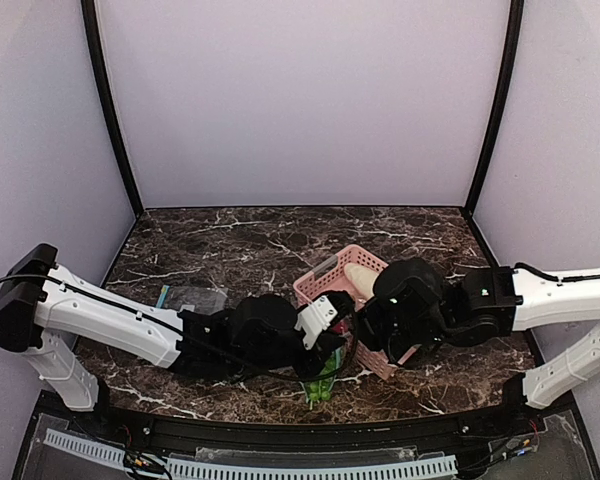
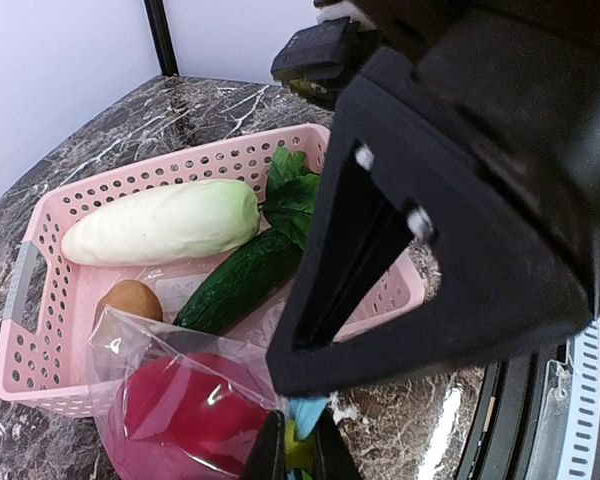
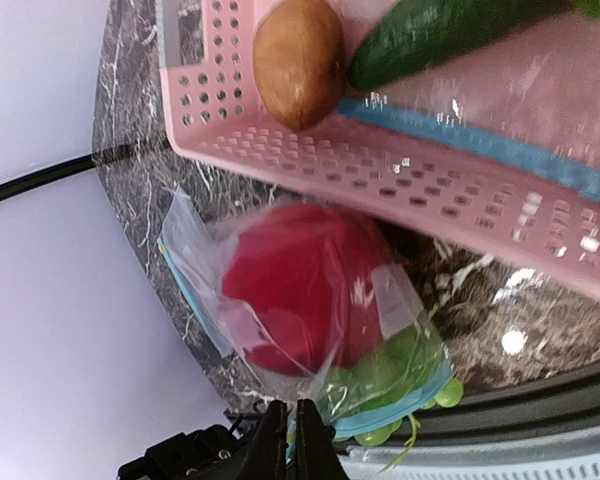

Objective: Place the food in the zip-top bag and seal the zipper
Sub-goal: Pass from the right arm to the left, then pass from the left arm to the right

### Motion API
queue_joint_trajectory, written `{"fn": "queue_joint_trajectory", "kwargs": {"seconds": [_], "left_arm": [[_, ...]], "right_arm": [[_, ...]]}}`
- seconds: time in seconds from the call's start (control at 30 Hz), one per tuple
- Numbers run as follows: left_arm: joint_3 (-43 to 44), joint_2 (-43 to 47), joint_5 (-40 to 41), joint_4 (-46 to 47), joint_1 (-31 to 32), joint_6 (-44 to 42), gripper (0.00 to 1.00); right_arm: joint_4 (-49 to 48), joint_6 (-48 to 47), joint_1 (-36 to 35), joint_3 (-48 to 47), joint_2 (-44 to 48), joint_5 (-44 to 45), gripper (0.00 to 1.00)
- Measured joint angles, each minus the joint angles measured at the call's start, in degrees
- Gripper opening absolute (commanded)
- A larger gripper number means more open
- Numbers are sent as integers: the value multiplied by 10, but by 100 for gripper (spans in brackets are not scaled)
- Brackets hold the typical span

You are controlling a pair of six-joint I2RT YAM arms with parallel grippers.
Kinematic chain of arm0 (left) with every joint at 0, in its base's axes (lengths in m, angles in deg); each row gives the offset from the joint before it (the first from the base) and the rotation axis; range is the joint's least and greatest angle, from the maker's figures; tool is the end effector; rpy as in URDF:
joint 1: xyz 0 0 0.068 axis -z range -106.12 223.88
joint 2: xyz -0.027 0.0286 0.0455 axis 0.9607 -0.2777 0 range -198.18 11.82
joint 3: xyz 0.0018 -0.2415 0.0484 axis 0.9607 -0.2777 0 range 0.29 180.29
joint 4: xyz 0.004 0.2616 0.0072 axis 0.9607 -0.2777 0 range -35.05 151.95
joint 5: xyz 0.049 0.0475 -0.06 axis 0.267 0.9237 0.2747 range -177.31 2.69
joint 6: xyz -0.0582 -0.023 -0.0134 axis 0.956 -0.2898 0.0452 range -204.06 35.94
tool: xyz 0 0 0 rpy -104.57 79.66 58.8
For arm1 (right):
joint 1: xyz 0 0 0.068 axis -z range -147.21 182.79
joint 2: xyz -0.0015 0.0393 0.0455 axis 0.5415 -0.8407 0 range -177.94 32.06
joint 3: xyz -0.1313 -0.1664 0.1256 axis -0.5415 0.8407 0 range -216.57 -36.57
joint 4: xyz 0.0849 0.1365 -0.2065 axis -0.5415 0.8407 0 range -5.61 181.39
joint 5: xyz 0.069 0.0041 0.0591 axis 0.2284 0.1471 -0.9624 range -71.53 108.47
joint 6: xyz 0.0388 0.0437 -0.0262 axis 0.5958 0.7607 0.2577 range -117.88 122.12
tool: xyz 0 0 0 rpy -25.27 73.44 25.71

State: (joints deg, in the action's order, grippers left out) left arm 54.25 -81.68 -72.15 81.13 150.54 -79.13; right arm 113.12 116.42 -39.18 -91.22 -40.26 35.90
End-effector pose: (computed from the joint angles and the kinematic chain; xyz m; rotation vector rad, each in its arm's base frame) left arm 0.0993 -0.3628 0.1973 1.0057 1.7020 -0.6963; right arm 0.1020 0.2652 0.2338 1.1214 2.4410 1.0933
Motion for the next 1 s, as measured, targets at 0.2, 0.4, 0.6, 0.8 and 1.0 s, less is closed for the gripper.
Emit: {"fn": "queue_joint_trajectory", "kwargs": {"seconds": [0.2,0.4,0.6,0.8,1.0], "left_arm": [[5,16,-65,-67,-6,10,1],[25,18,-186,-129,-29,43,1],[27,46,-327,-172,-75,79,1],[44,77,-449,-221,-106,98,1],[67,84,-527,-270,-113,98,1]], "right_arm": [[21,-55,8,40,83,73,33],[0,-203,9,112,194,120,56],[-58,-490,15,127,274,100,55],[-106,-718,24,127,270,-43,50],[-160,-831,25,127,200,-215,41]]}}
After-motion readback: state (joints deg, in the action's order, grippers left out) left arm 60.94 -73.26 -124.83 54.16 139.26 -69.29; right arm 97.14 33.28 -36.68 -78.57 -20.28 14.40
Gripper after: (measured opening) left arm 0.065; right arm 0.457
